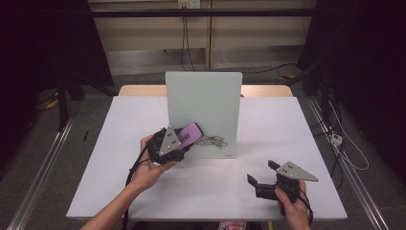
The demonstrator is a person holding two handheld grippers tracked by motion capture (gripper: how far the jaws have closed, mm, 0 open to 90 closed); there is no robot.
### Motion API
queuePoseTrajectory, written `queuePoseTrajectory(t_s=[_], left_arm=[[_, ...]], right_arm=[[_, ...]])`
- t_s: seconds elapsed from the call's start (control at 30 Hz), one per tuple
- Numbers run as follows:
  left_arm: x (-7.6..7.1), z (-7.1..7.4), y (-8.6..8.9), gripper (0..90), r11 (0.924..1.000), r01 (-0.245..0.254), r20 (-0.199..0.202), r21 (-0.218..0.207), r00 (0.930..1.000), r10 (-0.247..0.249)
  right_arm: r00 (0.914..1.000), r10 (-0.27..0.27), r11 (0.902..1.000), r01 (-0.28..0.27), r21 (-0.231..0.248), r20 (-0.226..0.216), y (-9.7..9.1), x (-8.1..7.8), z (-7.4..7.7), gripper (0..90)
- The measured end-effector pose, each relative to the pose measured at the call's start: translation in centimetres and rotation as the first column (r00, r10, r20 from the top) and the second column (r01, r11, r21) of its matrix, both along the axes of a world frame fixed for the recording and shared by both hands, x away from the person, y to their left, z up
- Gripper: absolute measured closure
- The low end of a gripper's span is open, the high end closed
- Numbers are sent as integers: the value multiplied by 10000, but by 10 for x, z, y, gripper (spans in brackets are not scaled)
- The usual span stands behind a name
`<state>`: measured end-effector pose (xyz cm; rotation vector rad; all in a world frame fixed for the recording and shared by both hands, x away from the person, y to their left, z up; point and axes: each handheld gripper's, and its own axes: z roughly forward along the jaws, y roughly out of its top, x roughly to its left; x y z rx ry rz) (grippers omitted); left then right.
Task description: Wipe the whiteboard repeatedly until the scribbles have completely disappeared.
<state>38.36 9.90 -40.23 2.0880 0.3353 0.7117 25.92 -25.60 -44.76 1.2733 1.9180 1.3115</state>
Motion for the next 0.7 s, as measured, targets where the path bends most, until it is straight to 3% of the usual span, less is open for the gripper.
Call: queuePoseTrajectory(t_s=[0.37,0.7], left_arm=[[-4,-12,-14,413,9983,397,-97,420,9992,-393],[-7,-24,-23,412,9944,799,-540,686,9956,-762]], right_arm=[[10000,17,10000,-17,18,-10,0,0,0,64],[10000,90,9999,-90,61,-4,0,0,0,64]])
